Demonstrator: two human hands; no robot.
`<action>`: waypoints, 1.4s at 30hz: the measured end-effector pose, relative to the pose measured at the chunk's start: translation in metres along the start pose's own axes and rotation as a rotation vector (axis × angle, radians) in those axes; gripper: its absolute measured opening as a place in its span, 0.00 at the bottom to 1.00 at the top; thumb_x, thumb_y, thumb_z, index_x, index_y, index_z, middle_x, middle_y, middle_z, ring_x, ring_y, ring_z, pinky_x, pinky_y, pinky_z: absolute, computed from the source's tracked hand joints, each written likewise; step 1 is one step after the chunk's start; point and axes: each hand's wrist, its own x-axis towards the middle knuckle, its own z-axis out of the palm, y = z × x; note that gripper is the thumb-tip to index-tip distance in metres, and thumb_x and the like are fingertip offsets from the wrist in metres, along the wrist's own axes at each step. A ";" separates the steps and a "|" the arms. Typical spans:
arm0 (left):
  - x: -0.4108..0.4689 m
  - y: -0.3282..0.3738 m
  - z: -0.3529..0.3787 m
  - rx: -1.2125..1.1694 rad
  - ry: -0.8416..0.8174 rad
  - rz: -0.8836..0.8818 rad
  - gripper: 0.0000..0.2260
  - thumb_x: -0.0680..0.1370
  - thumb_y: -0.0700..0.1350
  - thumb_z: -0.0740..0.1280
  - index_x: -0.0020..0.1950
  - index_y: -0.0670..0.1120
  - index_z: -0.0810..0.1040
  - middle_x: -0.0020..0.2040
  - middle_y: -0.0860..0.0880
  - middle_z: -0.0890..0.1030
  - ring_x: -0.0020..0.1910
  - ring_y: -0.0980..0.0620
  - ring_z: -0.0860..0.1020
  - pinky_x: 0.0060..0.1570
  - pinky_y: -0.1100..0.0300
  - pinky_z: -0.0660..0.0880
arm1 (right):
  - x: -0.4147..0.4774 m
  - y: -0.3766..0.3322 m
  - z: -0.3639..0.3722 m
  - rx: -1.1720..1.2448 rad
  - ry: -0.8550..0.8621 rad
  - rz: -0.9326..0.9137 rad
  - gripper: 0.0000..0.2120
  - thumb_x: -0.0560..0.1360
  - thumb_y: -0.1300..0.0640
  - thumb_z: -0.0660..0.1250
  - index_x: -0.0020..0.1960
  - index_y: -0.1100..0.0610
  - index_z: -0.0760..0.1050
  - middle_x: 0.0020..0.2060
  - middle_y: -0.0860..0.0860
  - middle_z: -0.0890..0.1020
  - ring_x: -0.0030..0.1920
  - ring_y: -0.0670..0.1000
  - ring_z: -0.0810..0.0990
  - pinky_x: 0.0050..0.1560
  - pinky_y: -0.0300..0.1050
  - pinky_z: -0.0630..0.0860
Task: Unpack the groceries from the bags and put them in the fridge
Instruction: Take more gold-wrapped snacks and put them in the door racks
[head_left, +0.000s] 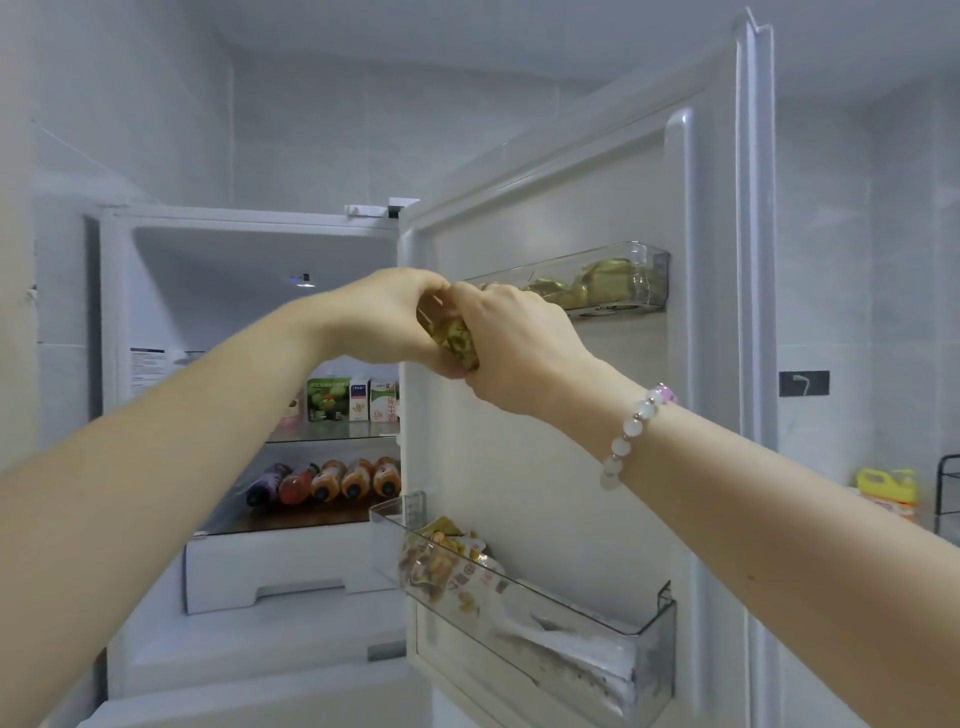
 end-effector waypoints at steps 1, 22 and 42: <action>0.001 0.000 -0.004 -0.008 0.005 0.000 0.23 0.65 0.48 0.78 0.57 0.50 0.75 0.49 0.55 0.80 0.50 0.55 0.79 0.55 0.58 0.74 | 0.001 0.001 -0.002 0.003 0.022 -0.002 0.24 0.73 0.60 0.67 0.66 0.56 0.64 0.54 0.53 0.76 0.53 0.58 0.76 0.40 0.46 0.65; 0.111 -0.009 -0.003 -0.134 0.278 -0.210 0.16 0.72 0.48 0.72 0.57 0.43 0.78 0.52 0.47 0.78 0.52 0.50 0.75 0.49 0.61 0.67 | -0.009 0.052 -0.029 -0.199 0.085 -0.062 0.24 0.73 0.52 0.65 0.67 0.55 0.65 0.64 0.50 0.69 0.66 0.54 0.64 0.68 0.41 0.55; 0.183 -0.008 -0.004 0.354 -0.332 -0.603 0.24 0.56 0.54 0.66 0.50 0.48 0.81 0.45 0.48 0.84 0.49 0.46 0.80 0.69 0.44 0.62 | -0.038 0.073 -0.013 -0.266 0.100 0.101 0.24 0.64 0.52 0.69 0.59 0.59 0.75 0.67 0.61 0.69 0.69 0.61 0.64 0.65 0.46 0.67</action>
